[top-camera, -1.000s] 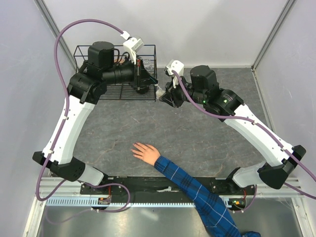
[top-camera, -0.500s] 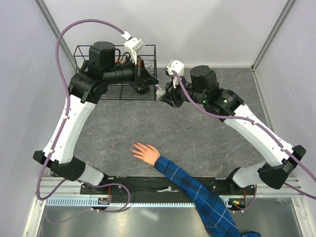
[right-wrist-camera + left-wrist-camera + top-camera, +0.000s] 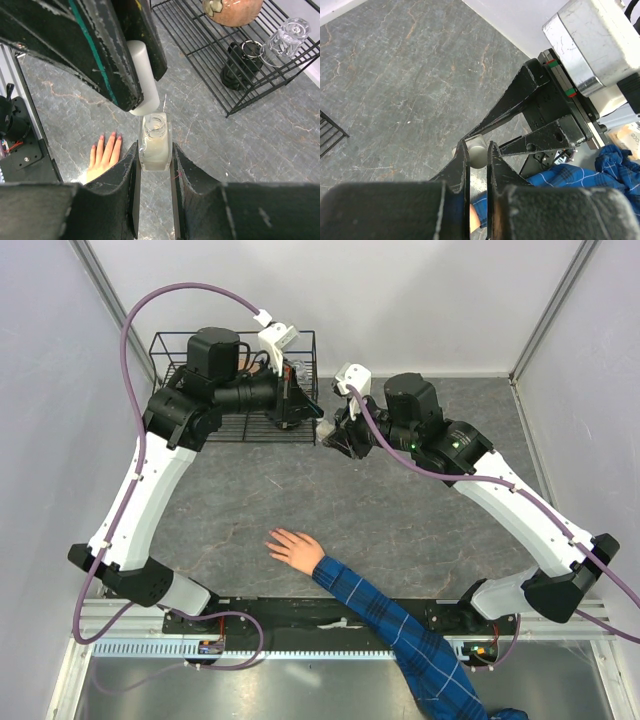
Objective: Paint the nails
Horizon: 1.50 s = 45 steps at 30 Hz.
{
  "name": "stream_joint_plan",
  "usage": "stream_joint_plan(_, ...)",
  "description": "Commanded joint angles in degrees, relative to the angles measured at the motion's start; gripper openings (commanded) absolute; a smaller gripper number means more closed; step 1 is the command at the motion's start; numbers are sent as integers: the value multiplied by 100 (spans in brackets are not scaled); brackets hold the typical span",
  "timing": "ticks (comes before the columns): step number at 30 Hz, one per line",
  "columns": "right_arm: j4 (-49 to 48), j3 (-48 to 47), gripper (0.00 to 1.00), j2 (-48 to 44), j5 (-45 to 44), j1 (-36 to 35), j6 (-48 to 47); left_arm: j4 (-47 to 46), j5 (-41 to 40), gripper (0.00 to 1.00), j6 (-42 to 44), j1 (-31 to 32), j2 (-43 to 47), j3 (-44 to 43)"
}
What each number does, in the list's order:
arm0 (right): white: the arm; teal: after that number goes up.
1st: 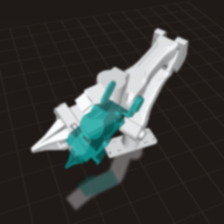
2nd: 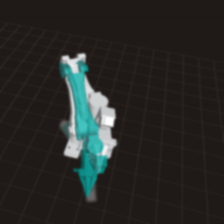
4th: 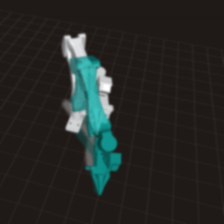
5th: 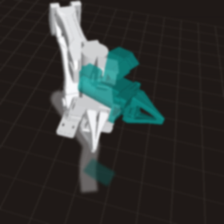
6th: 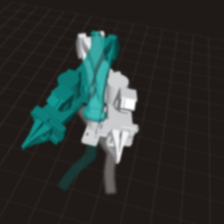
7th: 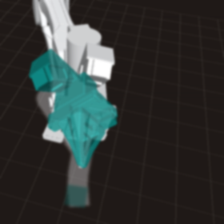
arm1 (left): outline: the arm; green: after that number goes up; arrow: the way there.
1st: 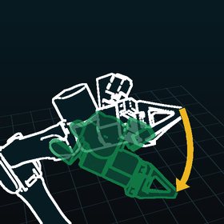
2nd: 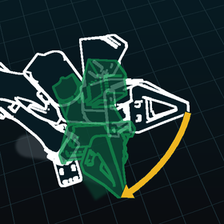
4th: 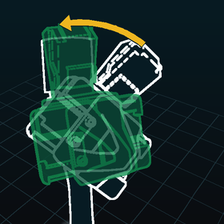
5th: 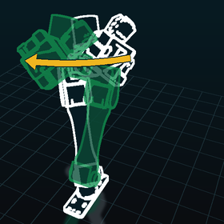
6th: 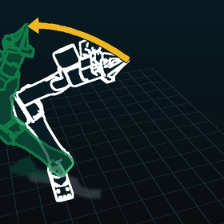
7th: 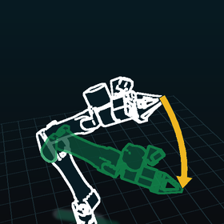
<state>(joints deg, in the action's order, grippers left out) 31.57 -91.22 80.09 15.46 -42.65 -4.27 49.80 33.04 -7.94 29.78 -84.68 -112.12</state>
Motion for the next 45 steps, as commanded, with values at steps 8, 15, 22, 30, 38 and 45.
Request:
stream_joint_plan(8, 15, -440, 0, -3, 194, -32, -337, 363, -209, 2, 416, 195, -57, 76)
stream_joint_plan(15, 77, -519, 0, 41, 369, -32, -408, 487, -386, 2, 531, 318, -66, 111)
stream_joint_plan(22, 86, -712, 0, 59, 484, -32, -513, 522, 35, 2, 583, 379, -5, 452)
stream_joint_plan(30, -2, -1082, 0, 41, 1765, 3, -303, 188, 2089, 2, 1058, 371, 409, 1086)
stream_joint_plan(38, -1099, -819, 0, -257, 3716, 230, 1250, -409, 3927, 2, 901, 371, 716, 1605)
stream_joint_plan(45, -2155, -467, 0, -495, 4413, 477, 2256, -1139, 4536, 2, 232, 371, 971, 1886)
